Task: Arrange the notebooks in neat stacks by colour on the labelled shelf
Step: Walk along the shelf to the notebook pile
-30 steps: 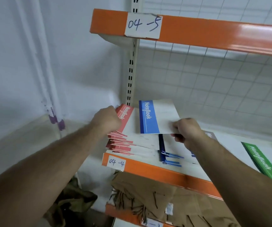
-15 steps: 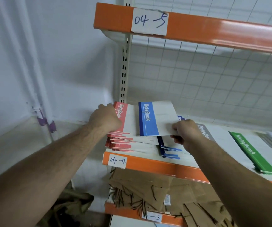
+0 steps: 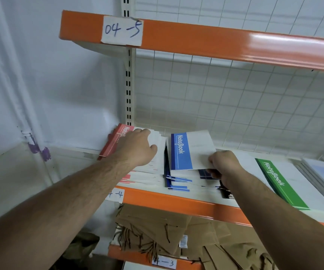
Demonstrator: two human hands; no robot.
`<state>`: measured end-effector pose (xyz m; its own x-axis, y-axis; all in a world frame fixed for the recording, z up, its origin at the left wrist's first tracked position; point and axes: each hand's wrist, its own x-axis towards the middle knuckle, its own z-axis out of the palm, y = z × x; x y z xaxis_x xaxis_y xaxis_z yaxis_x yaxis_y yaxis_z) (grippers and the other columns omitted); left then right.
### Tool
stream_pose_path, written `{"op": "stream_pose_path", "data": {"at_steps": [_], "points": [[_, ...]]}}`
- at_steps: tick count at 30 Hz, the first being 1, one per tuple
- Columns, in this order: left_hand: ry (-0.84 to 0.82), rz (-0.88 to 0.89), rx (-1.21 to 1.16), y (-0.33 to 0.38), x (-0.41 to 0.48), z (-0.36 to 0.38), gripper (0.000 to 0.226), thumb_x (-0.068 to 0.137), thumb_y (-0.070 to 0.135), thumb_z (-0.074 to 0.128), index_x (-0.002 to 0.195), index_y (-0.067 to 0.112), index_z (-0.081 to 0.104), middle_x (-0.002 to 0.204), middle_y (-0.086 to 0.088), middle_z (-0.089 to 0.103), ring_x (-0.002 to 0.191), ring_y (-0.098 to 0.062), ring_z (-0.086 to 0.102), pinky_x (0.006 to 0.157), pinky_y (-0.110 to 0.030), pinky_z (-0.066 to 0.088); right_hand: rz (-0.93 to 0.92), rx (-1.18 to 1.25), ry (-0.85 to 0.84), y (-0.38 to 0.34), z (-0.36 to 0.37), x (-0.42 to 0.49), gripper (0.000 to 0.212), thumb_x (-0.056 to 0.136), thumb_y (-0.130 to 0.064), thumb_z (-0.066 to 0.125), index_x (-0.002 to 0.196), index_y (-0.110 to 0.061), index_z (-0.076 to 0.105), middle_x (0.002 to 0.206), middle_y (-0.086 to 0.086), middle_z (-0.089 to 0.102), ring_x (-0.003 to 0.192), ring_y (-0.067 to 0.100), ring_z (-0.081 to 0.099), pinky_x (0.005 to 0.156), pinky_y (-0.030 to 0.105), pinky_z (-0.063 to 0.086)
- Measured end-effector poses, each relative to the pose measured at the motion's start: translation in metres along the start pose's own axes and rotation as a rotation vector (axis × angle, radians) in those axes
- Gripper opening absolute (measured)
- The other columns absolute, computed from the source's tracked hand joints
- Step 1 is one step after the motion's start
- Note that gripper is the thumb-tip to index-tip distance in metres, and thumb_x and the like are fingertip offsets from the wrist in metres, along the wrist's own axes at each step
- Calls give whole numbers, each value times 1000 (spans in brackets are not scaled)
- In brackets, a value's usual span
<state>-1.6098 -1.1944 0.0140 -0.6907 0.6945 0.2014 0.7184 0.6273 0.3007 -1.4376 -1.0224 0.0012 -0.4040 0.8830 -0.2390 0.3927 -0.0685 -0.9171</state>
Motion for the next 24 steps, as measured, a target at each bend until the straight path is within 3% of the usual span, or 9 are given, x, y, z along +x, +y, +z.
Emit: {"op": "stream_pose_path", "data": {"at_steps": [4,6,10,14,18,24], "points": [[-2,-39,5,14,-2,7,62,97,43,52,151,17,38,149,-5,47,130,-26,49,105,-41,44,-17,-132,-28,7,-7,13,12,91,-3,44,96,-1,55,74,17,60,55,28,57,49,28,42],[0,-57,12,19,-3,10,61,96,44,53,149,16,40,145,-6,50,126,-26,51,102,-42,46,-72,-310,-36,9,-10,17,9,88,-6,49,85,-3,57,68,13,61,57,26,57,53,26,44],[10,-93,33,27,-6,13,61,95,44,55,146,15,43,141,-7,53,122,-27,53,101,-43,47,-238,-660,-19,5,-14,19,5,83,-16,56,80,-15,52,77,0,58,64,14,53,49,22,34],[13,-113,26,33,-9,12,62,95,44,55,148,15,41,143,-7,52,125,-26,52,102,-43,47,-345,-906,-21,5,-13,16,17,85,-24,59,76,-19,46,72,-4,49,62,12,50,48,20,33],[21,-126,16,36,-14,9,61,95,43,55,148,15,42,144,-7,51,127,-26,51,102,-41,47,-415,-1009,-46,6,-14,11,22,86,-37,60,83,-19,47,71,-6,39,79,20,56,56,23,37],[18,-103,10,36,-19,9,61,95,45,54,148,16,41,143,-6,51,127,-26,50,103,-40,46,-403,-1060,-12,0,-15,6,26,86,-43,62,88,-19,53,72,-6,47,62,9,48,49,21,32]]}}
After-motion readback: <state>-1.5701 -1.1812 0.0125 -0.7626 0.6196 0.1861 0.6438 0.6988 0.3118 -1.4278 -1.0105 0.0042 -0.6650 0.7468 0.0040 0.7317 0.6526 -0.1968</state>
